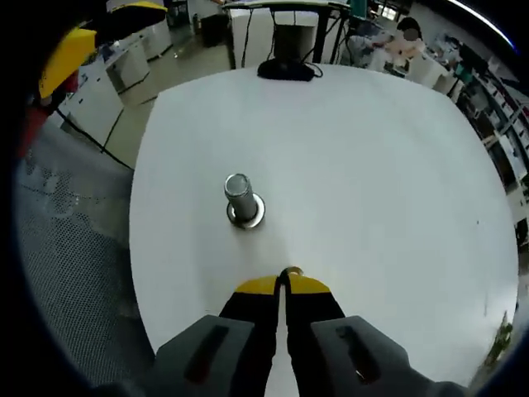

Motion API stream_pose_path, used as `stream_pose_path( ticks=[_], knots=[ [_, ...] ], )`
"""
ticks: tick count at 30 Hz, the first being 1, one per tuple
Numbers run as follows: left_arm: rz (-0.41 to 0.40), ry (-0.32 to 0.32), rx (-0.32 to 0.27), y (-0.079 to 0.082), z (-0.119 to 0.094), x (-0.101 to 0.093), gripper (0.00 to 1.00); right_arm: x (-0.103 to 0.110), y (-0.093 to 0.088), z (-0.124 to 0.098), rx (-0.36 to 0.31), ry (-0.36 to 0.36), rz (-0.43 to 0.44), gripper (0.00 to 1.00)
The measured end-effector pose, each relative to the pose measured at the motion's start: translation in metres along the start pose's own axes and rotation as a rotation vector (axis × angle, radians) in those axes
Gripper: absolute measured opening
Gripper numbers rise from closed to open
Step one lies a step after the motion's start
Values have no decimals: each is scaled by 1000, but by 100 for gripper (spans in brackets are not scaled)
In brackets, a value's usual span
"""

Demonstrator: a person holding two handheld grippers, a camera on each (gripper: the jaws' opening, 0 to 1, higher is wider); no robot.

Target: Place the washer onto the threaded stud by aligning its center hole with the stud, sliding it down to the base, and recovering from edge contact or off-axis alignment until the washer reaches the visible bottom stop.

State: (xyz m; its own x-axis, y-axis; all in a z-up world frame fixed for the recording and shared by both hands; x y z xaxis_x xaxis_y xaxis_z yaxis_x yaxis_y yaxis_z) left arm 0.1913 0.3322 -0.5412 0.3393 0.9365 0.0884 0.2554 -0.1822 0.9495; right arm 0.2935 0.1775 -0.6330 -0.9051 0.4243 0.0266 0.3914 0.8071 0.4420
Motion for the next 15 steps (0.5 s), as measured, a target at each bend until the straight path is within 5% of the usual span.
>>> stream_pose_path(
  ticks=[15],
  knots=[
    [51,-26,11,0,4,-7,26,-19,-30,-67,-94,-61,40,4]
  ],
)
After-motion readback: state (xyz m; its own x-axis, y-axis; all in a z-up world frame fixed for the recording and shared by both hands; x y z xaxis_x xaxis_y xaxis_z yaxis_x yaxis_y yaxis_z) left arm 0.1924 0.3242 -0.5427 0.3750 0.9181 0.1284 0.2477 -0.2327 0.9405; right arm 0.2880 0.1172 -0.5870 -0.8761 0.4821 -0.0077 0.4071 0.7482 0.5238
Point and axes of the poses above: the point that each gripper's makers call its tool centre point, and the gripper's own axes: z roughly forward along the fingers, x roughly to its left, y roughly out of its top, the point moved 7 cm from there along -z, roughly backward along the fingers, and after that the axes turned 12 degrees about z, right-handed, at the moved point
